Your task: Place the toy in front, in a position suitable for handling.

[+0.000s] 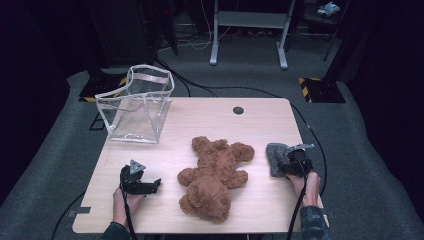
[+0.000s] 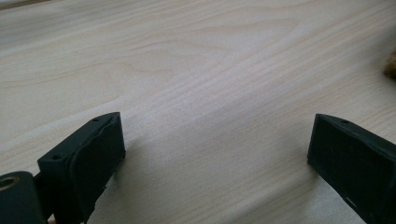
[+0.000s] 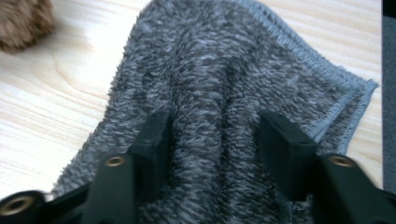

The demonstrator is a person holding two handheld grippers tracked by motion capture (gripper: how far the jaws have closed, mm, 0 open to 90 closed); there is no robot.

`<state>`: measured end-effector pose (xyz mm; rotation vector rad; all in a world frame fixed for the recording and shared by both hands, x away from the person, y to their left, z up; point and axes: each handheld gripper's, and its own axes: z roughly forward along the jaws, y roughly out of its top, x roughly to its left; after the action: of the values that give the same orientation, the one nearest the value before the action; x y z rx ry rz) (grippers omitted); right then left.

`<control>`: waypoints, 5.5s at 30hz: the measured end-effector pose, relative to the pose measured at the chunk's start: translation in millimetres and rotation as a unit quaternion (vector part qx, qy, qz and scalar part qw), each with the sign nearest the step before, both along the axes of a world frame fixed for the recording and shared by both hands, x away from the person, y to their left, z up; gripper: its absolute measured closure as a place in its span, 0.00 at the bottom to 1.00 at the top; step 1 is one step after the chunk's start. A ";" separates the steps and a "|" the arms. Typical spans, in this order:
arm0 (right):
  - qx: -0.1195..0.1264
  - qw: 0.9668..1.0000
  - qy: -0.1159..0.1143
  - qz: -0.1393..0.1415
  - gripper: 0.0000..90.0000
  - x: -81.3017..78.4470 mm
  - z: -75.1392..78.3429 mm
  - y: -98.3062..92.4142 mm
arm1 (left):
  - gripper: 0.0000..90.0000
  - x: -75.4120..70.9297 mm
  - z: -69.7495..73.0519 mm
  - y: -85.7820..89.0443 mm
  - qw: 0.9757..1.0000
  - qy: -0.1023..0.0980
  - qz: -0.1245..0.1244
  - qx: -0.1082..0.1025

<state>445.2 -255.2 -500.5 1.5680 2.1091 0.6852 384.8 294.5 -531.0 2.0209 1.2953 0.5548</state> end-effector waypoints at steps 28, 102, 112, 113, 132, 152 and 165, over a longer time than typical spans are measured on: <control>0.056 0.996 -0.049 0.046 0.18 -44.7 29.3 23.3 | 0.01 0.6 2.0 5.0 0.999 0.012 -0.006 -0.029; 0.068 0.991 0.012 0.111 0.64 36.3 15.0 111.9 | 0.60 -82.6 46.6 -79.8 0.959 -0.041 -0.265 -0.094; 0.066 0.991 0.004 0.117 0.87 33.2 11.7 112.6 | 0.98 -85.6 40.2 -85.6 0.955 -0.056 -0.280 -0.085; 0.066 0.991 -0.001 0.115 0.89 31.7 12.9 113.5 | 0.99 -85.8 39.4 -85.4 0.954 -0.057 -0.282 -0.087; 0.067 0.991 -0.031 0.109 0.91 7.7 26.5 102.1 | 1.00 -67.7 42.0 -72.0 0.959 -0.063 -0.260 -0.089; 0.101 0.977 -0.054 0.179 0.25 6.2 78.0 135.7 | 0.29 -70.9 53.4 -82.2 0.966 -0.037 -0.233 -0.106; 0.100 0.967 -0.033 0.231 0.40 33.8 81.0 178.4 | 0.46 -64.0 48.4 -85.5 0.958 -0.026 -0.254 -0.130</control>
<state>479.0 -76.8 -419.4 1.1229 2.4389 1.1192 320.8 208.9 -482.6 1.9910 0.7249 0.1805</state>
